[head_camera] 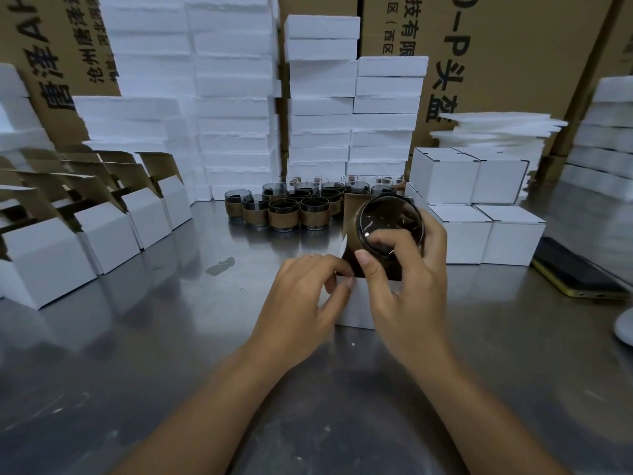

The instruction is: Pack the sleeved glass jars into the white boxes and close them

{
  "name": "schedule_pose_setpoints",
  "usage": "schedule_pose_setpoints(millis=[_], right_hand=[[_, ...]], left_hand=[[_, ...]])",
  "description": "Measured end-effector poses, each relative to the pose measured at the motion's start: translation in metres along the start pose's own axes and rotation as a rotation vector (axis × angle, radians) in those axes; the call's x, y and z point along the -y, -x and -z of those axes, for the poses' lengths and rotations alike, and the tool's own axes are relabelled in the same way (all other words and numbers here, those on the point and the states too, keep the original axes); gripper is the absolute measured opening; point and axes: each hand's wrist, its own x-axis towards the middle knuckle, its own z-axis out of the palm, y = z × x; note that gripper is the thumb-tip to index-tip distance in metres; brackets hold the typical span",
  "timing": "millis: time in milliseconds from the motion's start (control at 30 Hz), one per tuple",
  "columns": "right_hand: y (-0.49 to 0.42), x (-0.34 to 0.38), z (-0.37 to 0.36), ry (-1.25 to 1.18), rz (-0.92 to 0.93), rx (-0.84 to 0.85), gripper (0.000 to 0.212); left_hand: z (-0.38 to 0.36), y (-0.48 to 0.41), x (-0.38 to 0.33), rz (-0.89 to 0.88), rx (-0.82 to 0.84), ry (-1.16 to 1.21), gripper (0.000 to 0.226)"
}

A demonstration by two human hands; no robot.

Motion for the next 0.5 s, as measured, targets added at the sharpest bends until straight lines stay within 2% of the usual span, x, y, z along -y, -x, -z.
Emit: schedule_pose_setpoints(millis=[167, 500], right_hand=[[0.0012, 0.0031, 0.0015, 0.04, -0.041, 0.041, 0.008], [0.0009, -0.0049, 0.0022, 0.042, -0.168, 0.223, 0.008]], left_hand=[[0.0003, -0.0003, -0.0021, 0.002, -0.018, 0.009, 0.013], [0.0035, 0.0007, -0.0012, 0.041, -0.032, -0.011, 0.022]])
